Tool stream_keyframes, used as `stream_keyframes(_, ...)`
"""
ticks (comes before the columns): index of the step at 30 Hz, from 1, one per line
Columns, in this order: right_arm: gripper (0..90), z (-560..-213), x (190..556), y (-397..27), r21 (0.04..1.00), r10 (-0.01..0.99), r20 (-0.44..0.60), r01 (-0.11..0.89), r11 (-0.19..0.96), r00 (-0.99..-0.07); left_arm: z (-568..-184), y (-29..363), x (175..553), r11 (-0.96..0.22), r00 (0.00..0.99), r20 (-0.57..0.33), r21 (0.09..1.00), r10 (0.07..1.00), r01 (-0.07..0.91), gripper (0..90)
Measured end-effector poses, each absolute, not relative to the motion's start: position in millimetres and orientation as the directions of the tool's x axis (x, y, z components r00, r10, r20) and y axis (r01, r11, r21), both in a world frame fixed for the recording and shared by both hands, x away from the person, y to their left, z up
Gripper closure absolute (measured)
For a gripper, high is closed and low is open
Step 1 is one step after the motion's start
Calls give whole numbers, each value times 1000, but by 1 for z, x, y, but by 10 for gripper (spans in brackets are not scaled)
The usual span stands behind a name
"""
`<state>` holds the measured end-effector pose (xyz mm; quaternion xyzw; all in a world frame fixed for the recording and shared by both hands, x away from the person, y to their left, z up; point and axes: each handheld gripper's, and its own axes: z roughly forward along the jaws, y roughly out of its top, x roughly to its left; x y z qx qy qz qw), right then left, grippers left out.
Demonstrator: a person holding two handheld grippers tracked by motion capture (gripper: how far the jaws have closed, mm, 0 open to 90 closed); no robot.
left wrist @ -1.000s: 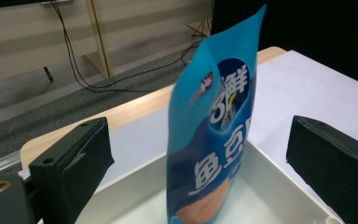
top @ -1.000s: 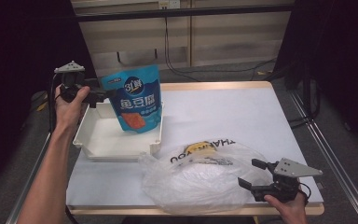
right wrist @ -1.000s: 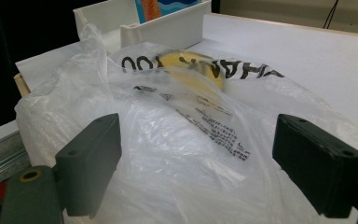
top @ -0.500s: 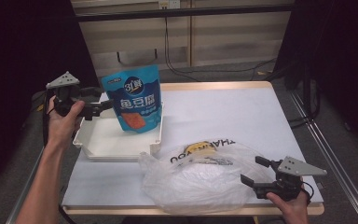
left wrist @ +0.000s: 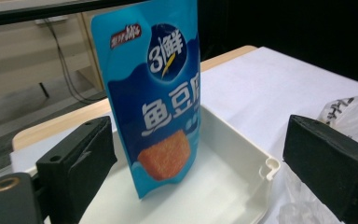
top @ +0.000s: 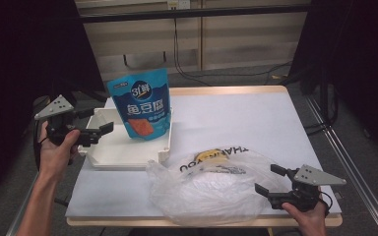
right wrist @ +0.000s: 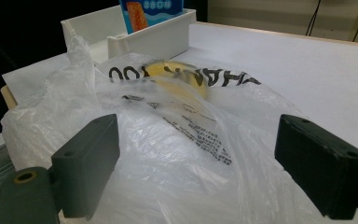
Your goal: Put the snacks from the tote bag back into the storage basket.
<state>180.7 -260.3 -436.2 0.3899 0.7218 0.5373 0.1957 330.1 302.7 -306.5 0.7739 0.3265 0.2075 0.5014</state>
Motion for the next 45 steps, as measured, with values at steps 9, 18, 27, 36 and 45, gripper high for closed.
stream_keyframes(9, 144, -435, 180, -261, 930, 781, 132, 349, 116, -610, -333, 303, 300, -292, 697, 10, 912, 717, 288, 65)
stream_keyframes(18, 144, -434, 179, -262, 932, 787, 125, 344, 117, -605, -365, 304, 275, -268, 637, 2, 908, 771, 322, 50)
stream_keyframes(27, 146, -434, 178, -265, 931, 795, 129, 348, 108, -592, -397, 303, 254, -256, 610, -30, 891, 792, 376, 33)
stream_keyframes(36, 146, -434, 177, -268, 935, 808, 122, 339, 100, -576, -422, 299, 224, -231, 625, -81, 886, 776, 402, 23)
stream_keyframes(45, 146, -435, 177, -268, 934, 812, 123, 343, 100, -571, -446, 299, 207, -254, 608, -64, 871, 791, 421, 25)
